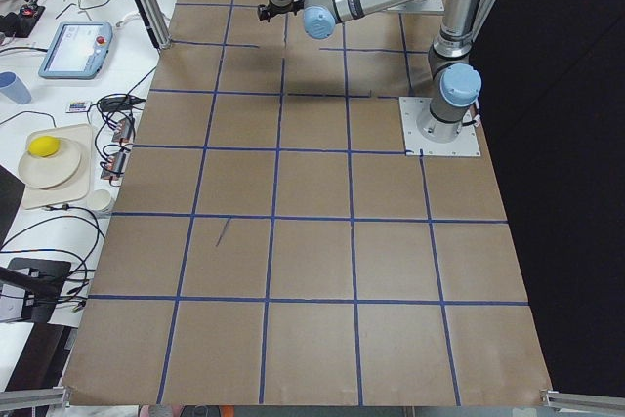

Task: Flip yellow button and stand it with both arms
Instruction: 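Open and pull back the left gripper while the right gripper carries the button away, then lower the yellow button upright onto the table with the right gripper, then open the right gripper and lift it off the standing button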

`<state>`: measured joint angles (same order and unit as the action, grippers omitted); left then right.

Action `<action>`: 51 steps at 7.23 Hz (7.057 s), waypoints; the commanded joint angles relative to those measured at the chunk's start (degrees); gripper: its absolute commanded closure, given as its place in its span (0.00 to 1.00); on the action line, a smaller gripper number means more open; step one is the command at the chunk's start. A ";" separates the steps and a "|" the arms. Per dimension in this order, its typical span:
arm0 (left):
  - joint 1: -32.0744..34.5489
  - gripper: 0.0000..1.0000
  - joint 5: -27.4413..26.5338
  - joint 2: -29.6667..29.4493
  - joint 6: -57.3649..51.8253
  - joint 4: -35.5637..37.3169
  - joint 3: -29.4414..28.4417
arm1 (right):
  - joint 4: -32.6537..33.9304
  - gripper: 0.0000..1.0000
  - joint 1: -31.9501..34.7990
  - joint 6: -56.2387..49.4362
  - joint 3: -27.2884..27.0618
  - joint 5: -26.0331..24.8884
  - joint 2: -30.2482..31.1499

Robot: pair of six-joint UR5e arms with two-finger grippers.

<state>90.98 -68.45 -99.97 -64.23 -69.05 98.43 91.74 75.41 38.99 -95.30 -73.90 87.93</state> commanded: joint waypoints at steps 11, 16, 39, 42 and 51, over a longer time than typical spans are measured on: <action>1.92 0.01 -19.53 2.75 45.60 -13.65 -12.91 | 25.31 1.00 -13.63 4.25 -11.13 -27.60 -9.35; 1.92 0.00 -20.06 6.01 55.75 -15.15 -11.68 | 39.39 0.98 -17.58 4.34 -16.66 -30.61 -12.96; 0.34 0.00 -19.80 5.31 58.35 -14.80 -11.68 | 40.36 0.36 -17.58 3.99 -19.13 -30.78 -13.14; 0.42 0.00 -19.88 5.39 58.70 -14.80 -11.77 | 38.79 0.32 -18.28 4.08 -19.22 -30.87 -12.35; 0.25 0.00 -19.97 4.87 58.78 -14.80 -12.83 | 17.31 0.00 -12.78 -6.82 -6.33 -25.87 -4.87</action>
<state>91.26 -88.42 -95.09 -5.45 -83.91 85.61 115.89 59.52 33.55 -105.31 -100.69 83.17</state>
